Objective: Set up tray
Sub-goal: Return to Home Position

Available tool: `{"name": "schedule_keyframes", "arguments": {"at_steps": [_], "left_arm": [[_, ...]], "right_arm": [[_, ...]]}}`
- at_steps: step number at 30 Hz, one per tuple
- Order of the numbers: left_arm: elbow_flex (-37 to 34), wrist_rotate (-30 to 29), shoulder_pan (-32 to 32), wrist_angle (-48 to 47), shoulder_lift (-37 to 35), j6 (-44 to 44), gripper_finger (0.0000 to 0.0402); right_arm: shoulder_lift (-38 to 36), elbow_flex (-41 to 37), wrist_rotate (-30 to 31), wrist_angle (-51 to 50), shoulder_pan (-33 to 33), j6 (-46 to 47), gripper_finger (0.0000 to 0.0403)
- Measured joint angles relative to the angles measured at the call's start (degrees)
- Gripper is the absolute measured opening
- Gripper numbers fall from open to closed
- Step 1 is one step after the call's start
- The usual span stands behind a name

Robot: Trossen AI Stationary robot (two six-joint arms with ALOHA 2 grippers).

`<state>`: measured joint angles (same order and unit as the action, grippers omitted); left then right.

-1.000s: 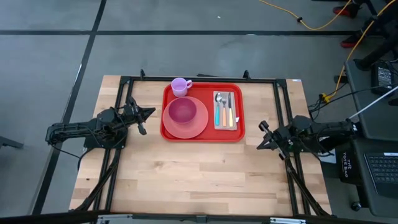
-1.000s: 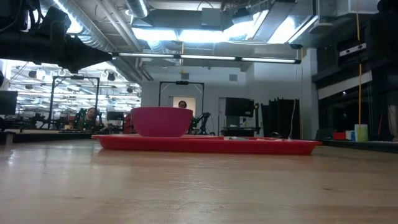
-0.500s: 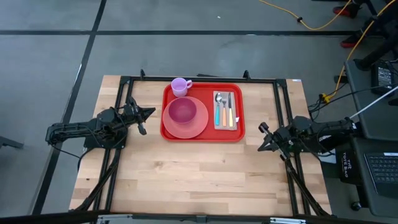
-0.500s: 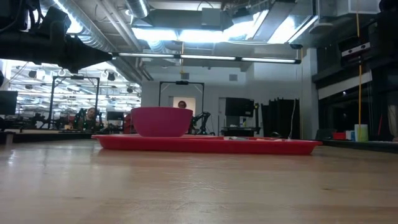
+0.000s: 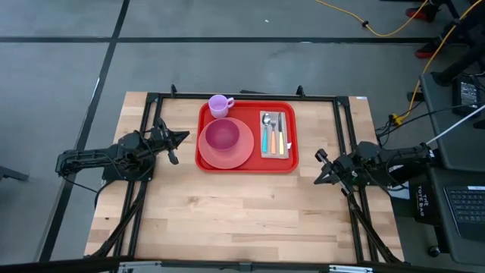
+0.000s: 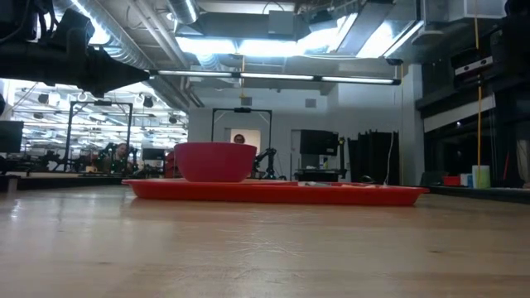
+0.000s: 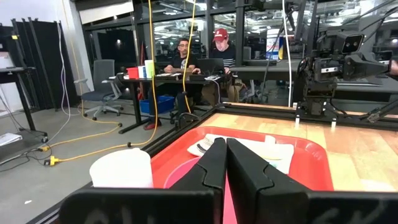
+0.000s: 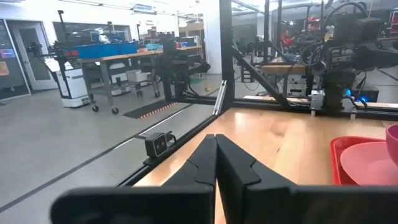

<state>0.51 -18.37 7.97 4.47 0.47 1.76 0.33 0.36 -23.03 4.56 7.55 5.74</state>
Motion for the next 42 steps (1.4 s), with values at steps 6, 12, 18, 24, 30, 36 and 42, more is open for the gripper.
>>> {"name": "schedule_keyframes", "arguments": {"at_steps": [6, 12, 18, 24, 30, 36, 42], "left_arm": [[0.0, 0.0, 0.0, 0.0, 0.0, 0.0, 0.0008], [0.0, 0.0, 0.0, 0.0, 0.0, 0.0, 0.0005], [0.0, 0.0, 0.0, 0.0, 0.0, 0.0, 0.0004], [0.0, 0.0, 0.0, 0.0, 0.0, 0.0, 0.0004], [0.0, 0.0, 0.0, 0.0, 0.0, 0.0, 0.0006], [0.0, 0.0, 0.0, 0.0, 0.0, 0.0, 0.0002], [0.0, 0.0, 0.0, 0.0, 0.0, 0.0, 0.0006]], "right_arm": [[0.0, 0.0, 0.0, 0.0, 0.0, 0.0, 0.0008], [0.0, 0.0, 0.0, 0.0, 0.0, 0.0, 0.0008], [0.0, 0.0, 0.0, 0.0, 0.0, 0.0, 0.0008], [0.0, 0.0, 0.0, 0.0, 0.0, 0.0, 0.0008], [0.0, 0.0, 0.0, 0.0, 0.0, 0.0, 0.0008], [0.0, 0.0, 0.0, 0.0, 0.0, 0.1, 0.0008], [0.0, 0.0, 0.0, 0.0, 0.0, 0.2, 0.0008]]}}
